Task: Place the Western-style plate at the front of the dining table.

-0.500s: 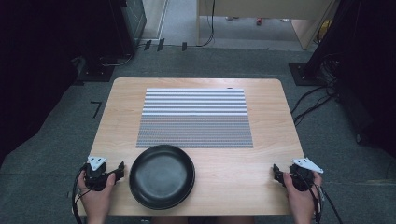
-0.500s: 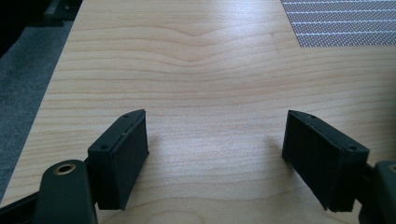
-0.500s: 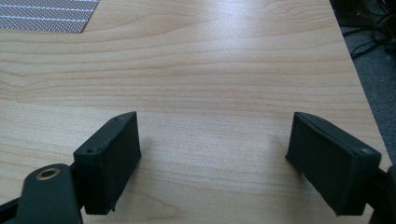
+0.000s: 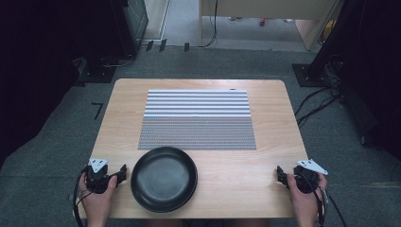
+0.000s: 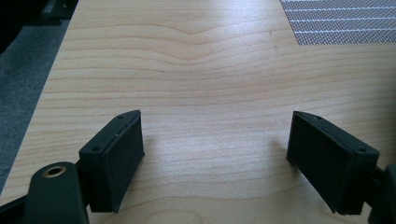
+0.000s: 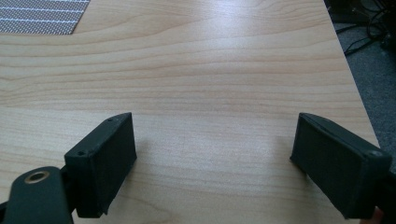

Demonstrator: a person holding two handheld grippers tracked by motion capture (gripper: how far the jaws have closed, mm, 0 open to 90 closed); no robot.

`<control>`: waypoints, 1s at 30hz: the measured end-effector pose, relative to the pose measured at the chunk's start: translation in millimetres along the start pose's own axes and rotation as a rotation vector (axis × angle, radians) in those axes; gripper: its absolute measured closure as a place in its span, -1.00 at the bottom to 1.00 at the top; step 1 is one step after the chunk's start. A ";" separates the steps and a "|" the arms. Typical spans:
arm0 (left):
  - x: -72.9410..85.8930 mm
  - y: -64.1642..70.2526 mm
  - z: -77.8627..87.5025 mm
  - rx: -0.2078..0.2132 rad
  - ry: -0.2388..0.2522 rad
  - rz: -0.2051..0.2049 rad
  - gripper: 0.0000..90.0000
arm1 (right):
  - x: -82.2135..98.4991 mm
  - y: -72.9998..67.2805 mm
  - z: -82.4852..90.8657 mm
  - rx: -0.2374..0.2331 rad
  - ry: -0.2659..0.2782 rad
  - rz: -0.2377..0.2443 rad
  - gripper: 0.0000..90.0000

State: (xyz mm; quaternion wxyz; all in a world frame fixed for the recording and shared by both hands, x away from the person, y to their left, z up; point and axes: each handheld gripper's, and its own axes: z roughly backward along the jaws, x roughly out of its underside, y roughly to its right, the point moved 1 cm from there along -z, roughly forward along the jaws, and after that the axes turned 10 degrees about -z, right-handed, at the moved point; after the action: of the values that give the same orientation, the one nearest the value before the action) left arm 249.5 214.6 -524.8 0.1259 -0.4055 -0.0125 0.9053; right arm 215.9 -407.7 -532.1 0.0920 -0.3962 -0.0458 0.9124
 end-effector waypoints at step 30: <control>-14.6 -4.9 44.8 0.117 0.123 0.098 -0.62 | 4.6 -1.8 15.1 -0.012 0.037 -0.078 -0.67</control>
State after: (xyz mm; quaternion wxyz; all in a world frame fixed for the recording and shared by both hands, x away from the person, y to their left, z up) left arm 226.9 219.4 -483.5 0.1055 -0.4524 0.0679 0.8829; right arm 202.0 -405.2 -524.8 0.1260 -0.4116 -0.0650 0.9003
